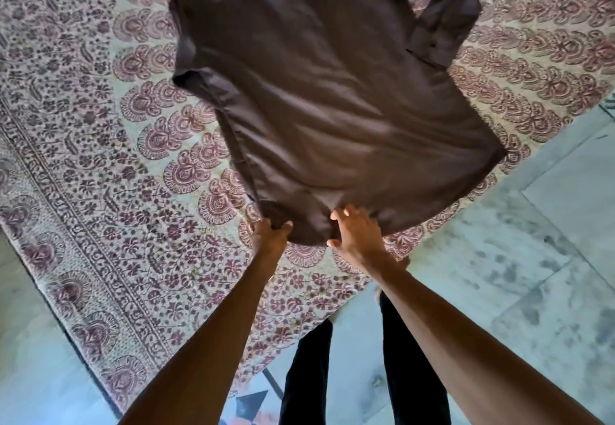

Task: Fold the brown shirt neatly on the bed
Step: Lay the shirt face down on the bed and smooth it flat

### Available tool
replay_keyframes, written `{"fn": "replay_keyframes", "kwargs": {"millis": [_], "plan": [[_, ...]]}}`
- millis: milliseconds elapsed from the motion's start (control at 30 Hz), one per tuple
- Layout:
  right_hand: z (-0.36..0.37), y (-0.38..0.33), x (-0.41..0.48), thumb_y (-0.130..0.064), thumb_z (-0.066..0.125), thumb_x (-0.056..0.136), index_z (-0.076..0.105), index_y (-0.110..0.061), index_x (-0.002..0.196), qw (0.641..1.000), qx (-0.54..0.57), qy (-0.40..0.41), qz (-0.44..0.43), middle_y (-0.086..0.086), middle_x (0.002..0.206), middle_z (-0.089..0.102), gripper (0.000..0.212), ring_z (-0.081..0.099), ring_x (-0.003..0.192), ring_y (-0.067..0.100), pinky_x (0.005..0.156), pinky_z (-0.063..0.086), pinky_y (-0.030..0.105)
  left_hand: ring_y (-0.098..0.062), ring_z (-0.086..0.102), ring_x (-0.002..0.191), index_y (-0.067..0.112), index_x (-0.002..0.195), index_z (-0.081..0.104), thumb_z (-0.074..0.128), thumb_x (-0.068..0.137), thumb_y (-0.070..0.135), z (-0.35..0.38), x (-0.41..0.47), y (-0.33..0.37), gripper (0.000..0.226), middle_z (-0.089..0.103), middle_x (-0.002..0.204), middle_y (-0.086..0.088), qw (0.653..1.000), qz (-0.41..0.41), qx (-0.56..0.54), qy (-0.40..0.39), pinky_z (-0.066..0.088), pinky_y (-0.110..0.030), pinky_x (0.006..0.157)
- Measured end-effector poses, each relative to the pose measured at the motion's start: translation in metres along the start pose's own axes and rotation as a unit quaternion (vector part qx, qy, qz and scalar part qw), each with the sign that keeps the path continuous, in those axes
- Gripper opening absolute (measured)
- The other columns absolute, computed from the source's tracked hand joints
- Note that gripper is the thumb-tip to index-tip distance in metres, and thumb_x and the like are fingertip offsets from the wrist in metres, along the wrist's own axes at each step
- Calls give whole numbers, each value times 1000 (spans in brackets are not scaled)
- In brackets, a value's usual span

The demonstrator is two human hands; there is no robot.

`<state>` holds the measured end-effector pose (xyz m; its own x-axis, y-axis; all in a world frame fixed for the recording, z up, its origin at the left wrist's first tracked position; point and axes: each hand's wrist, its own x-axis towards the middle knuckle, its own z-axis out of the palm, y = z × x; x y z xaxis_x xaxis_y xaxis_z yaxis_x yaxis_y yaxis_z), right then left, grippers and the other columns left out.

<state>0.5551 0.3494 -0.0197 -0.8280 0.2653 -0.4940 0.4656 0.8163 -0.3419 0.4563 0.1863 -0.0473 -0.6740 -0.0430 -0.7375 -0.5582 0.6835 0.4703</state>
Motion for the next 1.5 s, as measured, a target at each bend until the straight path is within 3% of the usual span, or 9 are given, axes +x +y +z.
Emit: {"fn": "replay_keyframes", "kwargs": {"millis": [400, 600, 767, 1033, 1133, 1200, 1333, 1433, 1500], "plan": [[16, -1, -31, -20, 85, 59, 50, -18, 119, 986, -140, 56, 65, 10, 120, 51, 70, 51, 108, 30, 85, 46, 48, -34, 69, 88, 2, 106, 68, 70, 82, 26, -12, -24, -10, 34, 72, 98, -17, 993, -10, 114, 32, 53, -33, 72], [0, 40, -37, -8, 77, 59, 47, -13, 122, 971, -189, 96, 110, 13, 125, 46, 70, 45, 115, 33, 95, 40, 50, -24, 62, 92, 9, 118, 55, 56, 95, 19, -2, -38, -5, 26, 62, 99, -11, 898, -145, -398, -116, 55, -35, 78], [-15, 80, -24, -4, 76, 63, 51, -15, 120, 966, -181, 147, 109, 11, 117, 53, 63, 50, 110, 31, 92, 43, 45, -20, 62, 108, 18, 112, 58, 58, 94, 20, 30, -58, 2, 18, 66, 113, -3, 885, -136, -374, -241, 48, -34, 93], [-45, 126, -7, 1, 75, 64, 63, -22, 109, 991, -52, 109, 64, 3, 111, 61, 51, 53, 104, 31, 86, 45, 43, -15, 50, 51, 12, 85, 55, 60, 92, 34, 83, -85, 42, 23, 52, 64, -1, 922, -212, -300, -124, 40, -23, 50], [-57, 135, -7, -8, 80, 63, 63, -25, 108, 992, -51, 99, 61, 1, 113, 61, 51, 50, 109, 30, 87, 41, 41, -21, 64, 62, 17, 79, 58, 64, 87, 35, 102, -94, 34, 21, 63, 68, -2, 995, 82, -25, -49, 50, -25, 52], [-60, 136, -14, -10, 81, 62, 61, -24, 112, 982, -16, 150, 112, 4, 116, 57, 55, 49, 109, 31, 87, 43, 41, -18, 63, 77, 19, 88, 59, 71, 79, 29, 107, -92, 22, 17, 65, 85, 0, 903, 386, 186, -4, 52, -29, 66], [-56, 128, -26, -3, 66, 67, 55, -13, 118, 859, 239, 272, 363, 15, 119, 57, 53, 55, 104, 35, 86, 46, 40, -26, 58, 102, 16, 124, 50, 74, 73, 42, 116, -78, 25, 62, 58, 113, -7, 683, 550, 480, 8, 47, -41, 94], [-54, 128, -13, -4, 64, 80, 60, -5, 109, 648, 543, 188, 499, 17, 106, 67, 29, 69, 82, 27, 66, 55, 32, -28, 59, 104, 12, 126, 51, 70, 79, 35, 122, -63, 37, 56, 59, 120, -11, 635, 542, 550, 20, 48, -45, 92], [-44, 132, -9, -3, 61, 82, 65, 0, 99, 612, 600, 152, 493, 16, 91, 69, 18, 65, 70, 23, 59, 50, 27, -29, 57, 108, 10, 121, 53, 58, 87, 23, 121, -59, 50, 37, 58, 121, -13, 658, 516, 548, 15, 48, -46, 90]]}}
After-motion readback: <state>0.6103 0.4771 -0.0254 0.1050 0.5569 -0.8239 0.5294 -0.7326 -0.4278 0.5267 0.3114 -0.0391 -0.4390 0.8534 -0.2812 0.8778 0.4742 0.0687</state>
